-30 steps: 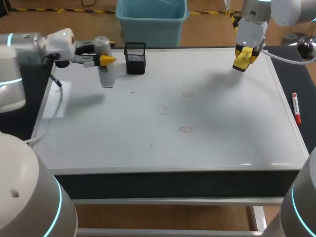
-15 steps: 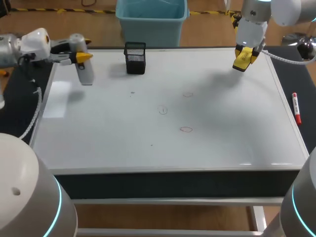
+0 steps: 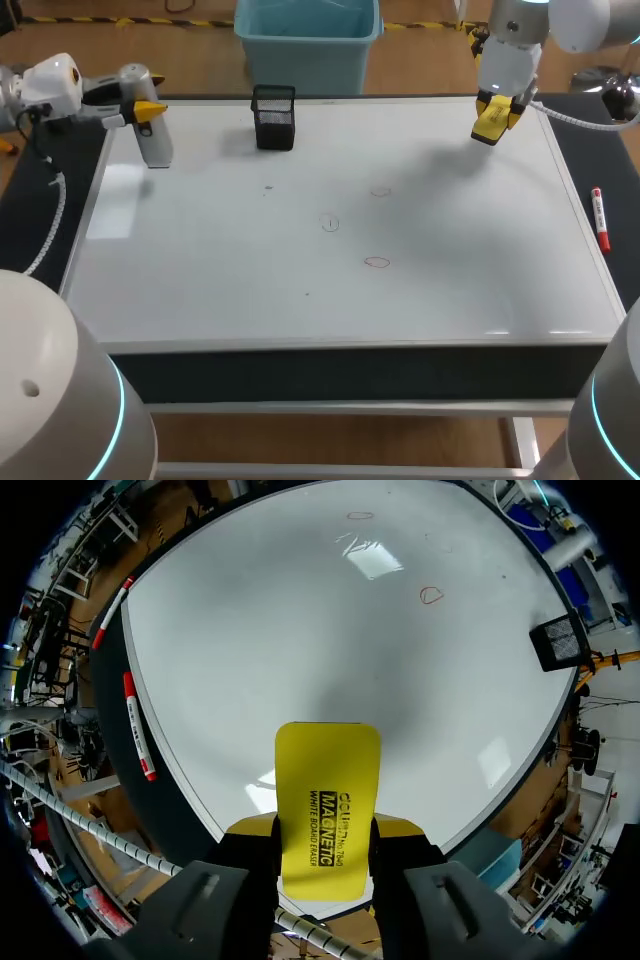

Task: Pick up the inspection probe, press it on each red-marked spot on the whiteboard one by one, put down the probe, pick up the eraser, and wipe off all the red marks.

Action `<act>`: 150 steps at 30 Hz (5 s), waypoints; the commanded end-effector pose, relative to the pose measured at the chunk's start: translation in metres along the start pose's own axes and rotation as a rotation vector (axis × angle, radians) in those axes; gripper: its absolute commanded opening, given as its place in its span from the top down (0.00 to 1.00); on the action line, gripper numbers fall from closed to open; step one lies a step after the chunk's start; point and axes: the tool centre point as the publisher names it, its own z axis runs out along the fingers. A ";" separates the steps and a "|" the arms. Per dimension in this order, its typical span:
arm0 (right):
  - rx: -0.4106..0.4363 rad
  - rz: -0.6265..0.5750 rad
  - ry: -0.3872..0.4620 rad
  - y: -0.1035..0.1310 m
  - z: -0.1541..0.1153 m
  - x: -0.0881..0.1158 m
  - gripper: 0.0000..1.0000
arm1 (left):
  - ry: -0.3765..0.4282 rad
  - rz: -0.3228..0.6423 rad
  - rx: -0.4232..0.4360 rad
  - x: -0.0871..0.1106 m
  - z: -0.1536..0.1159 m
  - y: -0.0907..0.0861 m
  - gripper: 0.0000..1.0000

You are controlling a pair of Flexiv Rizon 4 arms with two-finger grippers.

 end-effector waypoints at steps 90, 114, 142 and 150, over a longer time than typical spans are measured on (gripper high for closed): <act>-0.085 -0.616 0.028 0.329 0.050 -0.175 1.00 | 0.002 0.000 0.002 -0.001 0.000 0.000 1.00; -0.081 -0.608 0.040 0.338 0.069 -0.167 1.00 | 0.002 0.000 0.002 -0.001 0.000 0.000 1.00; -0.054 -0.484 0.008 0.304 0.048 -0.105 1.00 | 0.002 0.000 0.002 -0.001 0.000 0.000 1.00; -0.060 -0.491 -0.009 0.282 0.018 -0.090 1.00 | 0.002 0.000 0.002 -0.001 0.000 0.000 1.00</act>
